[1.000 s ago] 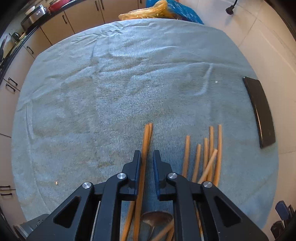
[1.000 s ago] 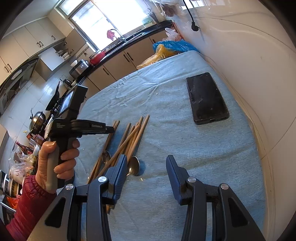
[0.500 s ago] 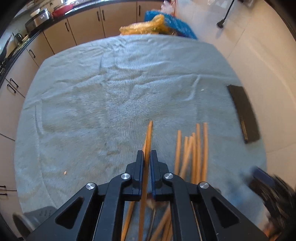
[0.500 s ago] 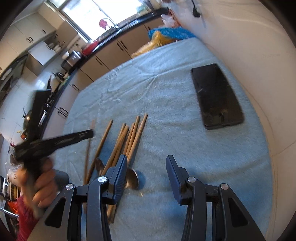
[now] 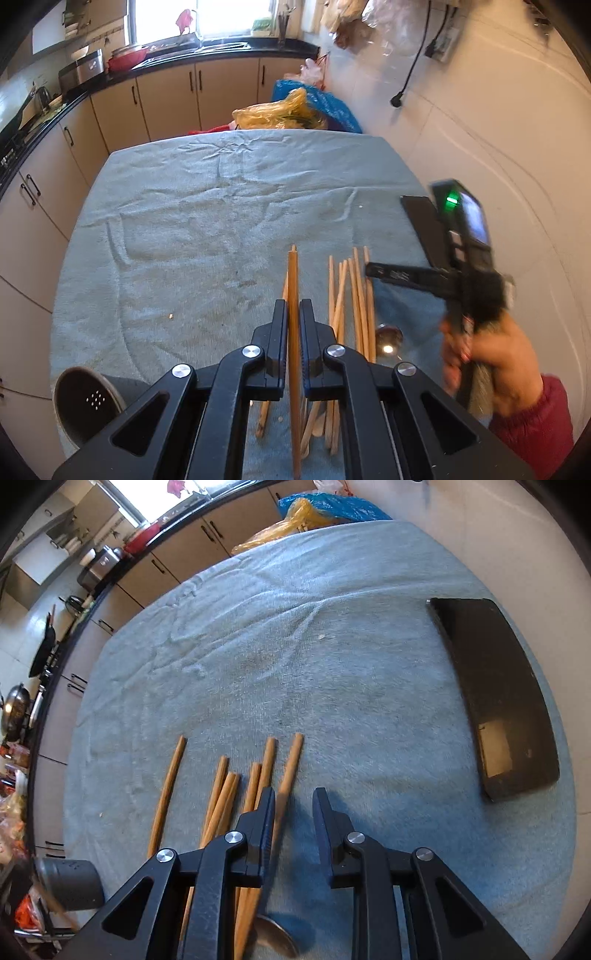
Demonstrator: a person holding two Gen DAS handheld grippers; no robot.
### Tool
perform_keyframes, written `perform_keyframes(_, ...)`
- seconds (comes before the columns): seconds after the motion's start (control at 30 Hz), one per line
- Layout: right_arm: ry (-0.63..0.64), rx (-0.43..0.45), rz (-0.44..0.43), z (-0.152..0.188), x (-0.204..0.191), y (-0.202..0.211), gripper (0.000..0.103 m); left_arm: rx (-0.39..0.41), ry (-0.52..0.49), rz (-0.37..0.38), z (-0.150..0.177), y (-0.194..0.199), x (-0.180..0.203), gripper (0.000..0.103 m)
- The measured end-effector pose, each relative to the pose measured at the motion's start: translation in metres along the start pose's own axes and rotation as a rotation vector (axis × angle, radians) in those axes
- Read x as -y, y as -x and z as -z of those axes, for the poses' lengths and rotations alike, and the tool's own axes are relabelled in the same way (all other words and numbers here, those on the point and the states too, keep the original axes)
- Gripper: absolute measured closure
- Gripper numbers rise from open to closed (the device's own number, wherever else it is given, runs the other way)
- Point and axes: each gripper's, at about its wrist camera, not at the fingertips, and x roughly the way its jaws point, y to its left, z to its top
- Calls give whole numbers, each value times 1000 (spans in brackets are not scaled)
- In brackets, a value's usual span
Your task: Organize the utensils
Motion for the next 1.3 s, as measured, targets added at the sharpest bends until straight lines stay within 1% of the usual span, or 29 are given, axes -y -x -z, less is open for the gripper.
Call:
perform_keyframes(0.07,15,-3,47,-2,-6,-4,84,9,-9,3,4,2,0,97)
perform_keyframes(0.23,79,-20,151,-7,-22,-9,87,38,-33,29,13,14,1,97)
perform_keyframes(0.27,98,-25,168,-9,-24,-11,91,45,-36,28,14,17,2,97)
perform_keyframes(0.33,88,-22,170,-9,-23,-11,93,54,-38,33,15,21,1,97)
perform_keyframes(0.37,79,-19,155,-9,-22,-10,94,63,-39,30,16,24,1,97)
perform_keyframes(0.43,41,2,90,-5,-15,-1,95,78,-42,21,18,29,0,97)
perform_keyframes(0.47,31,23,85,-2,-13,6,95,82,-41,21,18,31,-1,97)
perform_keyframes(0.53,25,75,32,4,-10,23,97,93,-36,18,20,36,-2,97)
perform_keyframes(0.6,26,126,1,15,-9,45,97,107,-29,20,23,42,-4,97)
perform_keyframes(0.67,34,185,-63,28,-9,67,97,125,-21,17,26,48,-5,97)
perform_keyframes(0.73,52,251,-81,41,-15,89,97,144,-15,8,29,54,-4,97)
perform_keyframes(0.8,71,328,-139,58,-18,112,97,155,-9,7,32,59,-6,97)
perform_keyframes(0.9,84,421,-178,84,-20,140,97,170,3,2,36,67,-9,97)
perform_keyframes(1.03,98,509,-212,111,-22,162,97,187,12,-3,39,76,-13,97)
perform_keyframes(1.17,120,556,-220,123,-37,178,97,201,18,-9,42,84,-15,97)
perform_keyframes(1.23,142,572,-204,127,-43,183,97,207,21,-10,43,88,-16,97)
perform_keyframes(1.3,149,580,-210,130,-47,187,97,212,19,-8,44,91,-16,97)
